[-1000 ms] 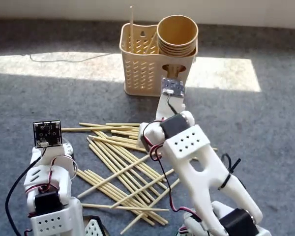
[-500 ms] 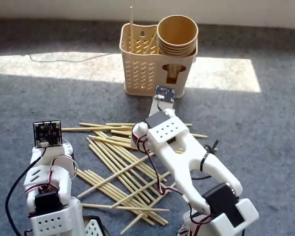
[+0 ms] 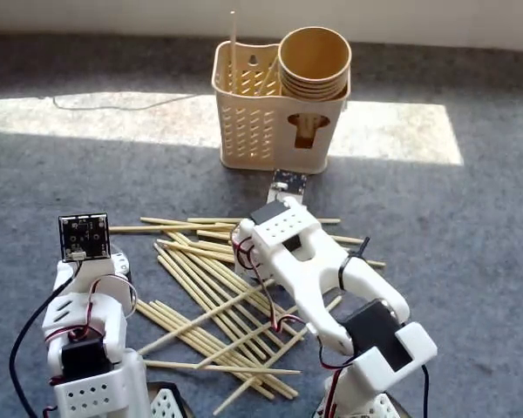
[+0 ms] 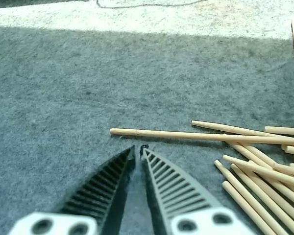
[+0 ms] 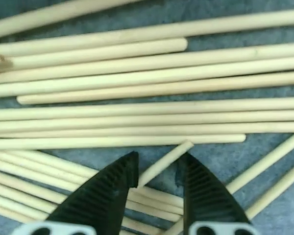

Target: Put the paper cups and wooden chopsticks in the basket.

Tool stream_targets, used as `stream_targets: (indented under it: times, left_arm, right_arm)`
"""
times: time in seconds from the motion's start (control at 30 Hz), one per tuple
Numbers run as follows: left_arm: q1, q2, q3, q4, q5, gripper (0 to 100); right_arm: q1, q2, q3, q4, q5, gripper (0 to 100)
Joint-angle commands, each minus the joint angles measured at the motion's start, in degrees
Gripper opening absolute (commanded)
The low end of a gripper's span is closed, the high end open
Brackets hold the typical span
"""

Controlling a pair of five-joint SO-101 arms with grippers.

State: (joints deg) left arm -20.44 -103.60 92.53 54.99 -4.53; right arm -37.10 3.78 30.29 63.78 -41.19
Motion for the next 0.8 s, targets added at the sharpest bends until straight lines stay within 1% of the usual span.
stream_targets:
  times: [0.0, 0.1, 0.23, 0.4, 0.57, 0.77]
  left_arm:
    - [-0.8, -0.6, -0.2, -0.1, -0.6, 4]
    - [-0.8, -0.6, -0.2, 0.0, -0.6, 4]
    - [-0.8, -0.6, -0.2, 0.0, -0.6, 4]
    - [-0.8, -0.6, -0.2, 0.0, -0.6, 4]
    - [-0.8, -0.6, -0.2, 0.0, -0.6, 4]
    - [-0.8, -0.6, -0.2, 0.0, -0.7, 4]
  right_arm:
    - [-0.4, -0.6, -0.7, -3.3, -0.6, 6.3]
    - [-0.2, -0.6, -0.6, -5.3, -0.6, 1.5]
    - [-0.2, -0.7, -0.7, -4.6, -0.6, 0.9]
    - [-0.2, -2.4, -2.4, -1.3, -0.3, 0.6]
    - [-0.2, -9.8, -3.2, 1.7, -0.2, 0.6]
    - [-0.1, -21.7, -3.3, 1.5, 0.4, 0.5]
